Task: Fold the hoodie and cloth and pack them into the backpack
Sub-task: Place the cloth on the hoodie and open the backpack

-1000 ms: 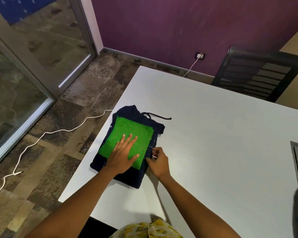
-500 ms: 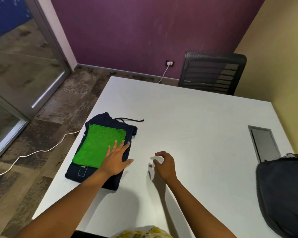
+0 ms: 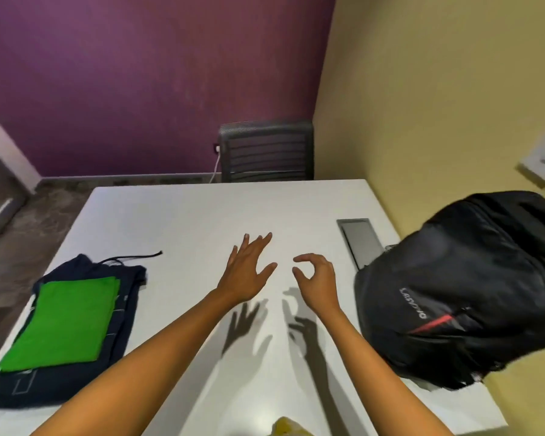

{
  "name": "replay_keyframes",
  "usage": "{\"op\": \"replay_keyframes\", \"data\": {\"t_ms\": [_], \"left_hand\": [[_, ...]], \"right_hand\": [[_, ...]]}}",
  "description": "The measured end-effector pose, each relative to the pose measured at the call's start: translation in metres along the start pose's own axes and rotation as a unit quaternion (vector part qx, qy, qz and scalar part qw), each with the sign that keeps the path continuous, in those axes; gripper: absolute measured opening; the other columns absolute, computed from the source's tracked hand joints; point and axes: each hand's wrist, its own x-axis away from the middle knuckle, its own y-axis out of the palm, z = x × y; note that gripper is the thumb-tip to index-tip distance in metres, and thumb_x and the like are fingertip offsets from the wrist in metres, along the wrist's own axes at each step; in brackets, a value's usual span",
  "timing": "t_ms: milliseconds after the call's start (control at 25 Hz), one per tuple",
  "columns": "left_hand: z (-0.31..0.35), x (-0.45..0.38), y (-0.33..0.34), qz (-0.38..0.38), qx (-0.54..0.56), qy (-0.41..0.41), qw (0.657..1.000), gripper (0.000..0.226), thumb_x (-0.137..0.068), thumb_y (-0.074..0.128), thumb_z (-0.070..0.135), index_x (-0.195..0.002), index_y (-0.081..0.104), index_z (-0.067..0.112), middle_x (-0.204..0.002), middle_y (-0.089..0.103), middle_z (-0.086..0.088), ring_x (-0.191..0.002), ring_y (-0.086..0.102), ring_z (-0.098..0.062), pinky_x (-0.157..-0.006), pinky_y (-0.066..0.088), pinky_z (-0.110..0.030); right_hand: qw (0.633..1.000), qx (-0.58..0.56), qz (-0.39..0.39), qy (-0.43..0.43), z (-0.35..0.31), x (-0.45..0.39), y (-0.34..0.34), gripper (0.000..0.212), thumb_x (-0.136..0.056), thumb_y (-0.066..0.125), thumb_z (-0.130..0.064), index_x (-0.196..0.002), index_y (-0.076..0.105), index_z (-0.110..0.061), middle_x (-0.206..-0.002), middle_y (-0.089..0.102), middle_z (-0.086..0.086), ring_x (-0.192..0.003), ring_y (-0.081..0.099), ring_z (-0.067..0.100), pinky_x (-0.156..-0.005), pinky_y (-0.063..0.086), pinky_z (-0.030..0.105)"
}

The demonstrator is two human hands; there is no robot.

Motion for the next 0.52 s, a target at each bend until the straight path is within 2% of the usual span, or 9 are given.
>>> {"op": "replay_keyframes", "data": {"t_ms": [160,320,360,440,520], "left_hand": [[0.097,-0.035,0.042,-0.038,0.032,0.052,0.997,0.067,-0.101,0.045,0.051,-0.158,0.011,0.039,-0.166,0.015,0.008,-0.155,-0.005,-0.017,-0.124,0.001,-0.045],[0.18,-0.051,0.069,-0.076,0.103,0.071,0.989,0.069,-0.1,0.048,0.049,-0.156,0.009,0.043,-0.166,0.014,0.01,-0.155,-0.002,-0.02,-0.124,0.01,-0.051],[0.198,-0.055,0.077,-0.087,0.119,0.075,0.986,0.069,-0.099,0.049,0.05,-0.155,0.009,0.045,-0.166,0.015,0.01,-0.155,-0.001,-0.02,-0.124,0.013,-0.051],[0.227,-0.061,0.091,-0.111,0.151,0.079,0.979,0.07,-0.097,0.051,0.055,-0.153,0.009,0.052,-0.165,0.016,0.012,-0.155,0.004,-0.02,-0.123,0.018,-0.051],[0.254,-0.061,0.102,-0.143,0.189,0.081,0.968,0.07,-0.093,0.051,0.061,-0.149,0.01,0.058,-0.166,0.016,0.01,-0.155,0.008,-0.019,-0.122,0.022,-0.053]], "right_hand": [[0.993,0.031,0.103,-0.044,0.017,-0.006,-0.101,0.019,-0.091,0.065,-0.01,-0.104,0.069,-0.023,-0.111,0.065,-0.009,-0.115,0.052,0.013,-0.103,0.043,0.032],[0.971,0.076,0.191,-0.118,-0.001,-0.006,-0.187,0.018,-0.092,0.064,-0.009,-0.106,0.069,-0.02,-0.114,0.064,-0.005,-0.115,0.049,0.012,-0.099,0.039,0.017],[0.962,0.097,0.218,-0.132,-0.008,-0.006,-0.208,0.017,-0.092,0.064,-0.011,-0.106,0.068,-0.02,-0.114,0.063,-0.005,-0.116,0.049,0.013,-0.1,0.039,0.019],[0.936,0.177,0.278,-0.121,-0.015,-0.008,-0.25,0.024,-0.091,0.065,-0.018,-0.114,0.064,-0.02,-0.122,0.06,-0.002,-0.123,0.047,0.02,-0.106,0.04,0.036],[0.906,0.276,0.318,-0.045,-0.018,-0.011,-0.288,0.052,-0.09,0.066,-0.027,-0.138,0.049,-0.017,-0.143,0.047,0.008,-0.138,0.037,0.029,-0.114,0.029,0.046]]}}
